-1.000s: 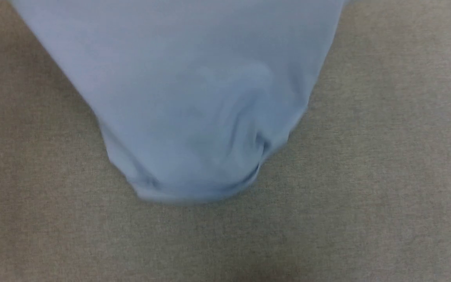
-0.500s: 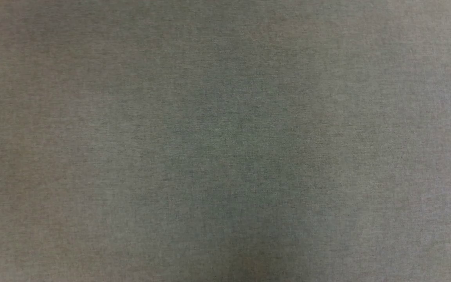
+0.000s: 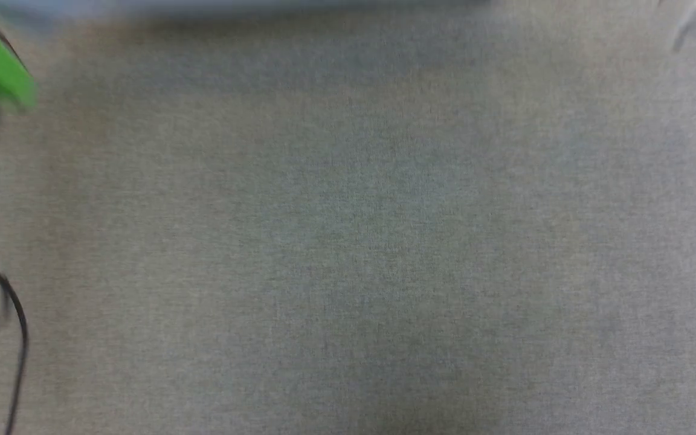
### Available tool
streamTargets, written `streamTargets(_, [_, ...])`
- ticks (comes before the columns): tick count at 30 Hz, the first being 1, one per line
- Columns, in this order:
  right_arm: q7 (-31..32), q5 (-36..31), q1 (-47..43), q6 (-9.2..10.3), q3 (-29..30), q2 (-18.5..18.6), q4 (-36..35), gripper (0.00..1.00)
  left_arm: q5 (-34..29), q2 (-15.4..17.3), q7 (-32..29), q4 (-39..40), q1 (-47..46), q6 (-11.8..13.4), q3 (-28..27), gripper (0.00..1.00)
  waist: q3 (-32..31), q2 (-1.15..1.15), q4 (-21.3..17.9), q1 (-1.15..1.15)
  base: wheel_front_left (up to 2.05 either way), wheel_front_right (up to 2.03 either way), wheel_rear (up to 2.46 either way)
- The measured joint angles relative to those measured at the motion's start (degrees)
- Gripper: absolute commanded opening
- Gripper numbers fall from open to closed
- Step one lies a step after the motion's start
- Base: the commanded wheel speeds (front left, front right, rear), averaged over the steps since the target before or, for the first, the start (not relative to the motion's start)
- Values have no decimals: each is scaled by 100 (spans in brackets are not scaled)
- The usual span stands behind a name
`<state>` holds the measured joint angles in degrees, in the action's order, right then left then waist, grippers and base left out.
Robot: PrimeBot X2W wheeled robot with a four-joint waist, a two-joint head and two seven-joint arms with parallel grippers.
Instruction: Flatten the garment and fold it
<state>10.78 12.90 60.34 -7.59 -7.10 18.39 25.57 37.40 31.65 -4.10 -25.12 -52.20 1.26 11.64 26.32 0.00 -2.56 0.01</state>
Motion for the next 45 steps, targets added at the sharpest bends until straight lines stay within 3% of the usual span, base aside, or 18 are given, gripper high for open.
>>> streamTargets(4, [250, 472, -1304, 0, 71, 71, -408, 0, 355, -103, -376, 354, 1233, -26, 87, 0, -302, 0, 45, -1, 0, 0, 0])
streamTargets(10, [658, 787, -3241, 0, 504, -66, -1292, 0, 950, -327, -699, 1121, 3021, 246, -7, 0, -820, 0, 99, -1, 0, 0, 0])
streamTargets(16, [1154, 704, -4681, 1, 1055, -488, -2139, 0, 1468, -510, -793, 1849, 4518, 599, -223, 0, -1273, 0, 110, -1, 0, 0, 0])
streamTargets(19, [1608, 560, -5306, 0, 1368, -836, -2491, 0, 1363, -516, -761, 2081, 5154, 956, -257, 0, -1463, 0, 109, -1, 0, 0, 0])
streamTargets(26, [2644, 354, -6541, 0, 1912, -1504, -3141, 0, 1441, -845, -443, 2385, 5980, 1468, -438, 0, -1764, 0, 164, -1, 0, 0, 0])
streamTargets(35, [2954, 921, -7514, 0, 2262, -1559, -3148, 0, 1494, -896, -333, 2520, 6819, 1827, -668, 0, -1932, 0, 196, -1, 0, 0, 0])
streamTargets(40, [2862, 1009, -7649, 0, 2279, -1560, -2846, 0, 1496, -936, -318, 2508, 6978, 1834, -635, 0, -1977, 0, 237, -1, 0, 0, 0])
streamTargets(43, [2676, 1096, -7649, 0, 2215, -1558, -2609, 0, 1523, -1025, -259, 2455, 6970, 1712, -578, 0, -2007, 0, 261, -1, 0, 0, 0])
streamTargets(44, [2590, 1099, -7647, 0, 2194, -1555, -2536, 12, 1524, -1042, -255, 2428, 6964, 1674, -548, 0, -2021, 0, 271, -1, 0, 0, 0])
streamTargets(45, [2519, 1109, -7646, 0, 2163, -1551, -2492, 77, 1526, -1048, -245, 2406, 6946, 1630, -527, 0, -2030, 0, 282, -1, 0, 0, 0])
